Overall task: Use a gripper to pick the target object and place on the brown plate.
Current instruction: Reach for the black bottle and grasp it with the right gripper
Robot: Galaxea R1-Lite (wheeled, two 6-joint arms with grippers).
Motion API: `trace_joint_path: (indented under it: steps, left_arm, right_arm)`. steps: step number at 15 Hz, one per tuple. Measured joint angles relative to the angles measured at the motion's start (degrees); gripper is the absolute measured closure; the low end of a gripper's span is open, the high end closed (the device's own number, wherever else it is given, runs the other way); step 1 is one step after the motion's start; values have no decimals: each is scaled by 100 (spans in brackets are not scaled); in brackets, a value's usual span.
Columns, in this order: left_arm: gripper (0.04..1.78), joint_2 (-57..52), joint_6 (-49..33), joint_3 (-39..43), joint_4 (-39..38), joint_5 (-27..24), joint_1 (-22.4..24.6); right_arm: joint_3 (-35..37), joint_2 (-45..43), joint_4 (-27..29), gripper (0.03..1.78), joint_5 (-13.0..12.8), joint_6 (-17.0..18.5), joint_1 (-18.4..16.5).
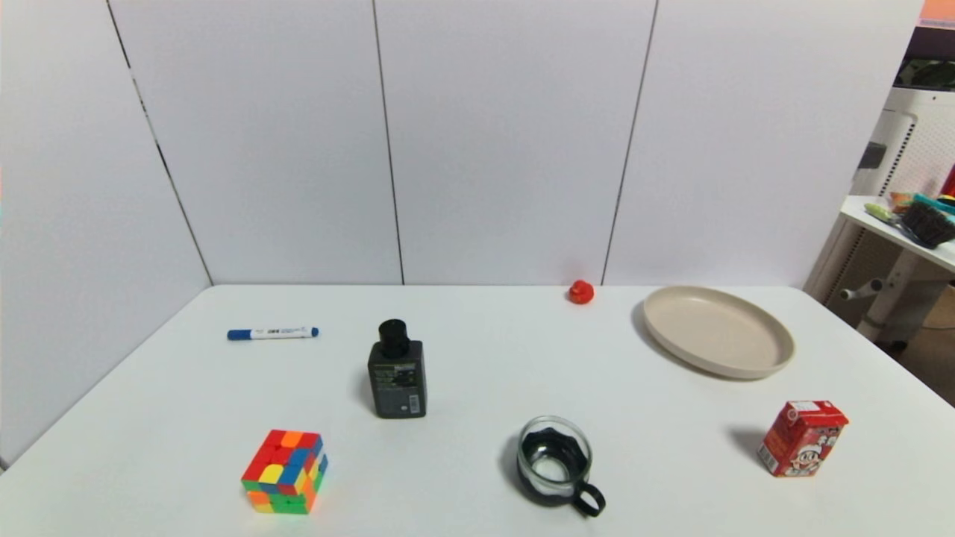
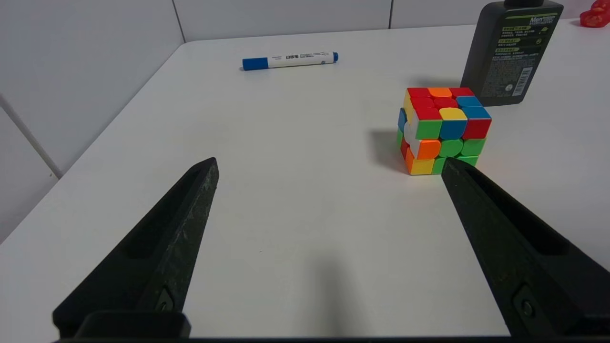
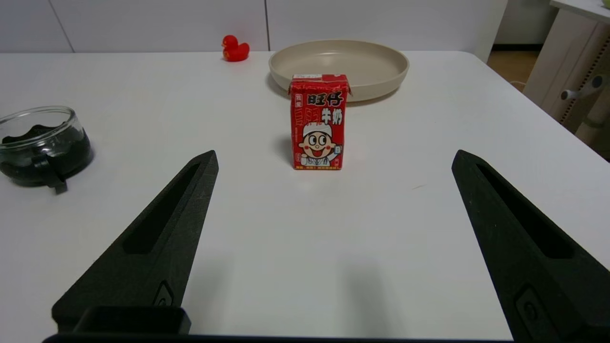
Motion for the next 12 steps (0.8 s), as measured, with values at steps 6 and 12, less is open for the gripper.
trace_joint_path:
  steps: [6,12]
  left_arm:
    - [13,0,-2,0,0,-6,0]
    - [13,0,0,0,-2,-2,0]
  right_arm:
    - [-973,1359,-21,12,35,-360,95]
    - [-4162,4843,93,12,378,-1140,1413]
